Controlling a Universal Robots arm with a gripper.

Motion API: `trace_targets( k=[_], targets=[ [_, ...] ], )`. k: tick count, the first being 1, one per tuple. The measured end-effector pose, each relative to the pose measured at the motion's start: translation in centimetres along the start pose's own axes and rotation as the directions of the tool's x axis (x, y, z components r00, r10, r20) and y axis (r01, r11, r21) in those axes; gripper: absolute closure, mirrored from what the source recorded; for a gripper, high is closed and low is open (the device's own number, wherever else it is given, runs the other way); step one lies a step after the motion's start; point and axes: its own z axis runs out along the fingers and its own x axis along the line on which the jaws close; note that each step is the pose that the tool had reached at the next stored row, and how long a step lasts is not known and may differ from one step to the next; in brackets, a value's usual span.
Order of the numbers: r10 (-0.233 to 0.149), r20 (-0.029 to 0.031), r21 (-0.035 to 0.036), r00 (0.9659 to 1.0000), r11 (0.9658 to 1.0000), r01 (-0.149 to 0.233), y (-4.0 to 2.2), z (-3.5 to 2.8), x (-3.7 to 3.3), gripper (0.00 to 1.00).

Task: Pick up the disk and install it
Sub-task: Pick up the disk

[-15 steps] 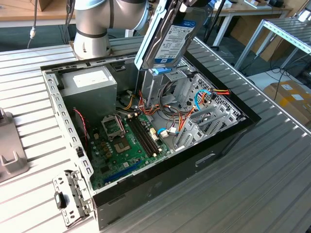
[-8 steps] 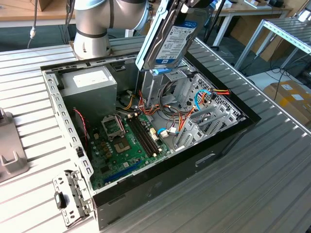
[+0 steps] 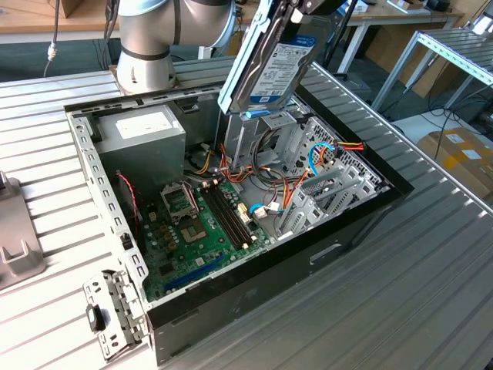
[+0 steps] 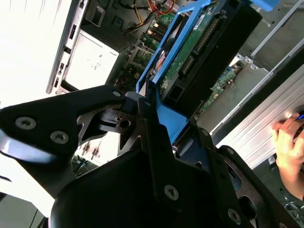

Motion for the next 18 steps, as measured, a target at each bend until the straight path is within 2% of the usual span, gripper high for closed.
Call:
trace_targets(
  k=[18],
  targets=[
    [0.0, 0.0, 0.0, 1.0, 1.0, 0.0, -0.52, -0.05, 0.84, 0.63]
  ],
)
